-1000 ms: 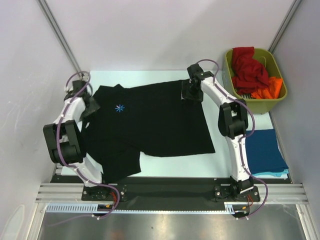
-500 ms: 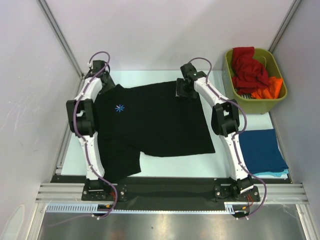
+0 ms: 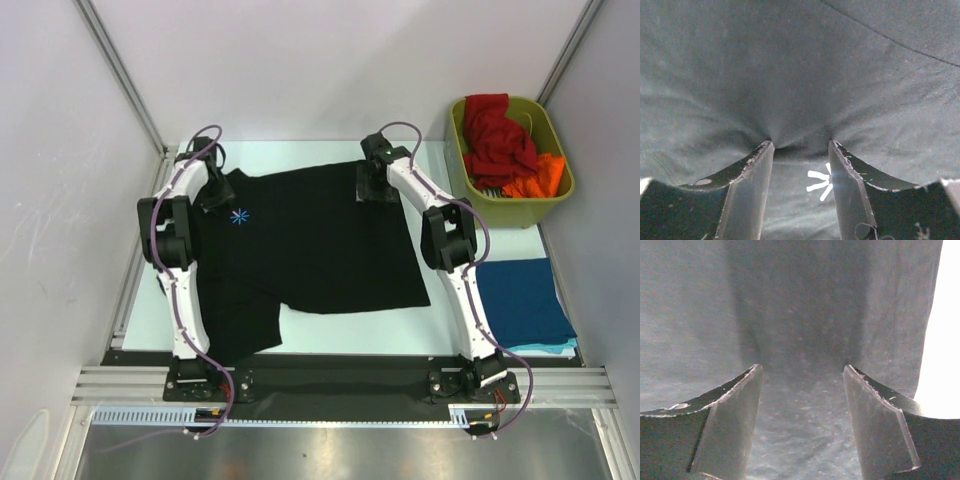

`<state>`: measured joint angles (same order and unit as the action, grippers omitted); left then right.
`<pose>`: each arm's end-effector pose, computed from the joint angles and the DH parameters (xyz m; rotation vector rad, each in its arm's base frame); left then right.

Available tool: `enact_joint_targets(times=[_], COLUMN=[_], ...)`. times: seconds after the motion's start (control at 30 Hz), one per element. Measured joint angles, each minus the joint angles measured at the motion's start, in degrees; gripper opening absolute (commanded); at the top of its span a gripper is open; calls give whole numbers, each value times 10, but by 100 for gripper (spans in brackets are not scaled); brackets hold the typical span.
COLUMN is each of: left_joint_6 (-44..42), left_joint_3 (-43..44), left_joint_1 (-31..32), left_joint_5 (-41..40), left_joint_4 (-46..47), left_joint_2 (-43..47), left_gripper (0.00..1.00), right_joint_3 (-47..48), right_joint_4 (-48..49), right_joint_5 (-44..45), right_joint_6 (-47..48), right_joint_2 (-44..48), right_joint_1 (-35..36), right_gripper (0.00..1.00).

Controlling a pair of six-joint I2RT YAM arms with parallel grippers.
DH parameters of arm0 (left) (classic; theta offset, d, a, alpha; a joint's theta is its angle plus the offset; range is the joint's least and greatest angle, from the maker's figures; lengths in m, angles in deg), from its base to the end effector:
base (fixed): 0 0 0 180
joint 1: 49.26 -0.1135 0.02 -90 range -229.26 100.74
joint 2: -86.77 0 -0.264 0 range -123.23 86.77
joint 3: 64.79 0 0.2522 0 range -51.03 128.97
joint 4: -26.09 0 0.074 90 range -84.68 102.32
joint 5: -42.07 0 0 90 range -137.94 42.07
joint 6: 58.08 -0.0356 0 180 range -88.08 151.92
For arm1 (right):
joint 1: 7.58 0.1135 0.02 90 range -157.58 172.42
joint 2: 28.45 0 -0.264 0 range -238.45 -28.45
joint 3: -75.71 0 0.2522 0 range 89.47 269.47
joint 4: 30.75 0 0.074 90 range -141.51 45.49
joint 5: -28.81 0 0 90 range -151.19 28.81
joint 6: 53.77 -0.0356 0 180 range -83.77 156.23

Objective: Fold and stack the t-shirts
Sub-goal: Flatten the tshirt out

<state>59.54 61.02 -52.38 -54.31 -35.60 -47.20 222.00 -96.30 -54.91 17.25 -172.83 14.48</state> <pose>0.4897 0.0307 0.1650 -0.7618 2.6679 0.0465 0.4975 0.1974 0.1776 -0.0375 2.6720 0.0821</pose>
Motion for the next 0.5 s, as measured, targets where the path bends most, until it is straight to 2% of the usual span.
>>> enact_joint_targets(times=[0.13,0.27,0.5], left_joint_6=[9,13,14], left_joint_3=[-100,-219,-369], left_joint_1=[1,5,14], left_joint_5=[7,20,34], left_joint_4=[27,42,75], left_joint_2=[59,134,236], left_gripper=[55,55,57], right_joint_3=[-58,-193,-376], right_joint_4=[10,50,80], right_joint_5=[12,14,4], right_joint_6=[0,-9,-33], right_joint_2=[21,97,210], right_joint_1=[3,6,6], right_gripper=[72,72,73])
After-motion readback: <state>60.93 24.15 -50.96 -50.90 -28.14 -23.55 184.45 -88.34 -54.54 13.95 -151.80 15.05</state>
